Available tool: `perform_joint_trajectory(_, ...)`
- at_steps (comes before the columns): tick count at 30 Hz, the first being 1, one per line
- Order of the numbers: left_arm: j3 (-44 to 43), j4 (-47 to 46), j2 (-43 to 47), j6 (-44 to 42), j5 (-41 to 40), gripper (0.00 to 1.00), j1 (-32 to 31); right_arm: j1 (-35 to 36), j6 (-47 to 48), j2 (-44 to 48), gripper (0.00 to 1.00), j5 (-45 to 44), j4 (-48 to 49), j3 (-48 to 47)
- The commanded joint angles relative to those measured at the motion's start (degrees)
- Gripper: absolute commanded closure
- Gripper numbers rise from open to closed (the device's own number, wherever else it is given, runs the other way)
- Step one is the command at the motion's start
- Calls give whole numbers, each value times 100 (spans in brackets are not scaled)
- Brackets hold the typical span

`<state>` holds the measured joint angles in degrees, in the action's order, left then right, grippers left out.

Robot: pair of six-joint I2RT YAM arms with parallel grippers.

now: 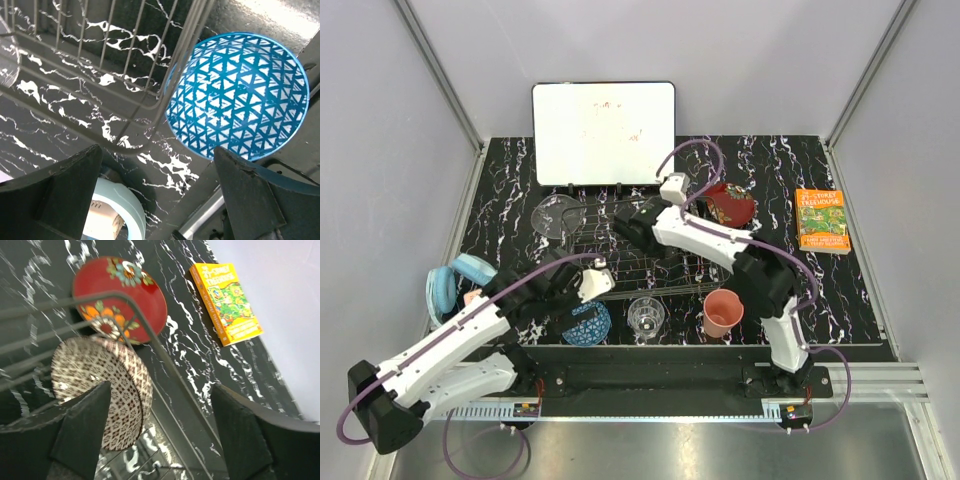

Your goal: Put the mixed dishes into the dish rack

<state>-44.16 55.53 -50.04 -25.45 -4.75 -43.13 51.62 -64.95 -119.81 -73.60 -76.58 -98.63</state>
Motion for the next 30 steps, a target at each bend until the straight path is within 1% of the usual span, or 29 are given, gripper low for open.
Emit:
perform_joint_trajectory(1, 259, -428, 12, 14, -210, 1, -213, 42, -185, 1028, 9, 162, -1668, -587)
perform_joint_trajectory(4, 364, -490, 12, 49, -219, 1, -336, 42, -185, 1852, 7, 320, -1624, -719)
perform_joint_trajectory(6, 364, -490, 3, 58, -245, 1, -423, 50, -194, 2241, 7, 451, -1466, -614)
perform_joint_trajectory(7, 356, -499, -6, 58, -237, 1, -467, 42, -185, 2652, 7, 504, -1378, -527)
perform_joint_trajectory(9, 312, -508, -58, 49, -210, 1, -599, 42, -211, 3067, 7, 714, -1010, -141)
perform_joint_trajectory(10, 251, -482, -76, 58, -167, 1, -695, 50, -81, 3495, 7, 777, -808, 35)
perform_joint_trajectory(11, 198, -464, -111, 49, -105, 1, -748, 42, 25, 3708, 6, 838, -310, 428)
perform_joint_trajectory(12, 119, -333, -163, 32, -18, 1, -819, 42, 78, 3910, 4, 995, -88, 624)
perform_joint_trajectory(13, -47, -262, -190, 5, 175, 1, -941, 42, 183, 4261, 2, 1049, 88, 808)
perform_joint_trajectory(14, -118, -201, -216, -38, 255, 1, -1012, 42, 219, 4403, 2, 1085, 343, 1089)
perform_joint_trajectory(16, -311, 1, -330, -117, 361, 1, -1213, 50, 228, 4641, 0, 1155, 441, 1258)
perform_joint_trajectory(19, -636, 239, -454, -205, 239, 1, -1373, 42, 289, 4642, 0, 1182, 433, 1355)
perform_joint_trajectory(23, -875, 283, -471, -153, -25, 1, -1373, 33, 263, 4563, 0, 1208, 389, 1408)
perform_joint_trajectory(30, -673, 379, -348, -74, -105, 1, -1303, 33, 272, 4466, 0, 1190, 372, 1469)
